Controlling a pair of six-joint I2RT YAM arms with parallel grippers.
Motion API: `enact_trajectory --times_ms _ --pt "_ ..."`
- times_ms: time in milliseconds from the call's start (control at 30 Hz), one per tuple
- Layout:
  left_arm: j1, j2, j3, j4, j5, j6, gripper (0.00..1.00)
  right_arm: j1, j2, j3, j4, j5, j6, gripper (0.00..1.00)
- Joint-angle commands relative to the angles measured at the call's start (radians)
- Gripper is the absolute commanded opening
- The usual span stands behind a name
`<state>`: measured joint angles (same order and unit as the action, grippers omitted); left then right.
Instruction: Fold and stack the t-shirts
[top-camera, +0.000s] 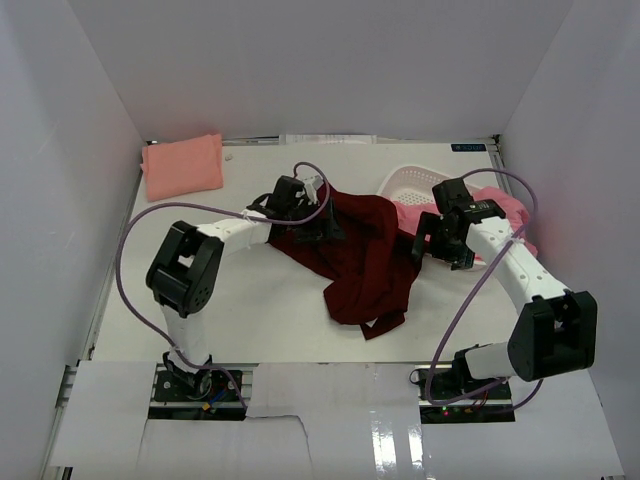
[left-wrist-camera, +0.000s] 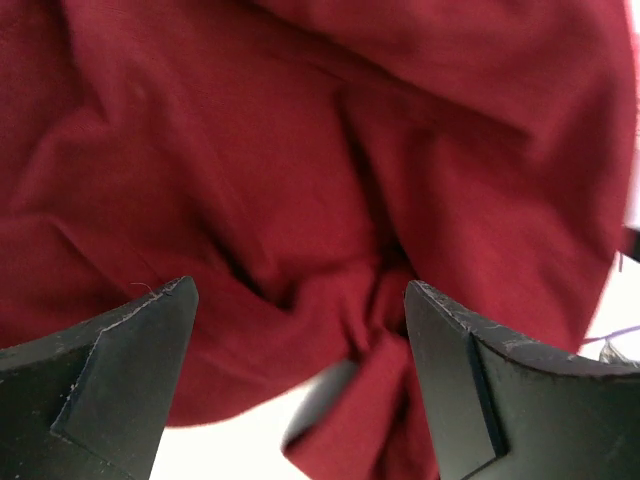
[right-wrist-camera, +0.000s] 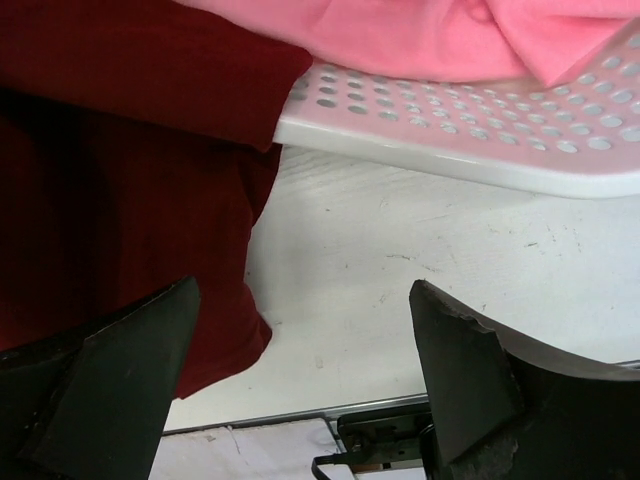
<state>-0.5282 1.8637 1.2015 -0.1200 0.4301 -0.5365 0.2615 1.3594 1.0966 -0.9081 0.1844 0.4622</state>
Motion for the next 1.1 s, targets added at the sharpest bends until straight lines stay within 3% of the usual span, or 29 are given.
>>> enact_trajectory --times_ms 0,200,333,467,833,1067 --pt "-0.003 0.062 0.082 -0.033 -0.043 -0.016 0.95 -0.013 0.035 -0.001 0.023 0.049 0.026 0.92" --pt "-0.038 0.215 0.246 -0.171 -0.096 0.015 0.95 -0.056 0.056 -0.027 0.015 0.076 0.075 0.93" --pt "-0.05 0.262 0.262 -0.24 -0.145 0.021 0.95 -0.082 0.073 -0.053 0.015 0.115 0.085 0.93" --pt "-0.04 0.262 0.244 -0.364 -0.304 0.009 0.95 -0.091 0.112 -0.058 0.015 0.156 0.087 0.93" --pt "0.238 -0.035 -0.187 -0.302 -0.266 -0.092 0.96 -0.117 0.256 0.041 0.078 0.175 0.105 0.94" --pt "0.255 -0.155 -0.33 -0.294 -0.287 -0.12 0.96 -0.131 0.496 0.302 0.08 0.129 0.135 0.95"
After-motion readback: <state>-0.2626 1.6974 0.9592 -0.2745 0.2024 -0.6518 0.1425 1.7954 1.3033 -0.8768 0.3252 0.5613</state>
